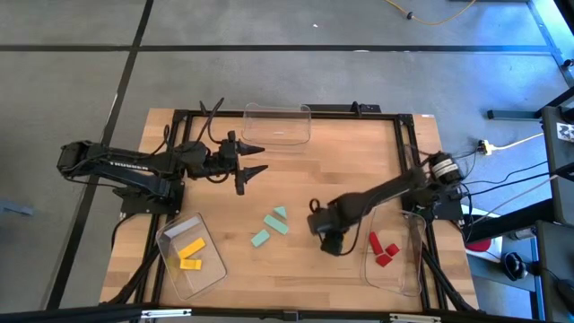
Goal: Sort & place blocks by color
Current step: Put the yellow block into the left transparent bin
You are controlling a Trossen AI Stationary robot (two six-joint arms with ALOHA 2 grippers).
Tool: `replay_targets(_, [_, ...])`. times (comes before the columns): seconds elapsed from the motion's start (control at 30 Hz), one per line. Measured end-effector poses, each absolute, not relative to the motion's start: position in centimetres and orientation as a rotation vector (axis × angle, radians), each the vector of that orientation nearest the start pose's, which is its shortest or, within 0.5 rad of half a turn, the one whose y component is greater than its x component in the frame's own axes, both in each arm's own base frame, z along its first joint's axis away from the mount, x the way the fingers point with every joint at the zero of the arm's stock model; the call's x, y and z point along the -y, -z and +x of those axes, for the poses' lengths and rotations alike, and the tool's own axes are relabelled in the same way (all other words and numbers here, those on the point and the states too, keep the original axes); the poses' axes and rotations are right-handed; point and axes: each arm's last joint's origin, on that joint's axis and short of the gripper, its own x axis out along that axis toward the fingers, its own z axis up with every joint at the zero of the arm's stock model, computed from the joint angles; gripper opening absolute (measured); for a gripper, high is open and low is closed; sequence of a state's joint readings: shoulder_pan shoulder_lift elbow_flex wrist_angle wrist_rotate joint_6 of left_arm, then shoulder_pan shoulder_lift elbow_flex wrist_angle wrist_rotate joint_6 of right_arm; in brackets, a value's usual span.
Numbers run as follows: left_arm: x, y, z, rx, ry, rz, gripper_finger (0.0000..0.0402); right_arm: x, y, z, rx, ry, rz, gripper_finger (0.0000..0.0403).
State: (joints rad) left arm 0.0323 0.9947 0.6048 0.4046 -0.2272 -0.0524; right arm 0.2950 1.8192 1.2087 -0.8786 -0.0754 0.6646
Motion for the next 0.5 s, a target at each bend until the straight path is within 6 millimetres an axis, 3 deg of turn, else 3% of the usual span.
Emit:
replay_targets(0.13, [-1.4, -28.9, 22.1, 0.024, -0.255, -0.054, 0.0251, -6.6, -19.7, 31.6, -1.361, 0.228, 0.292, 0.0121])
replay_targets(0.27, [-1.3, -28.9, 22.1, 0.023, -0.252, -0.054, 0.0251, -4.1, -21.7, 31.5, -1.146, 0.188, 0.323, 0.0121])
replay_targets(0.5, [-1.3, -28.9, 22.1, 0.027, -0.251, -0.104, 0.0251, -1.5, -23.3, 29.9, -0.656, 0.075, 0.445, 0.0121])
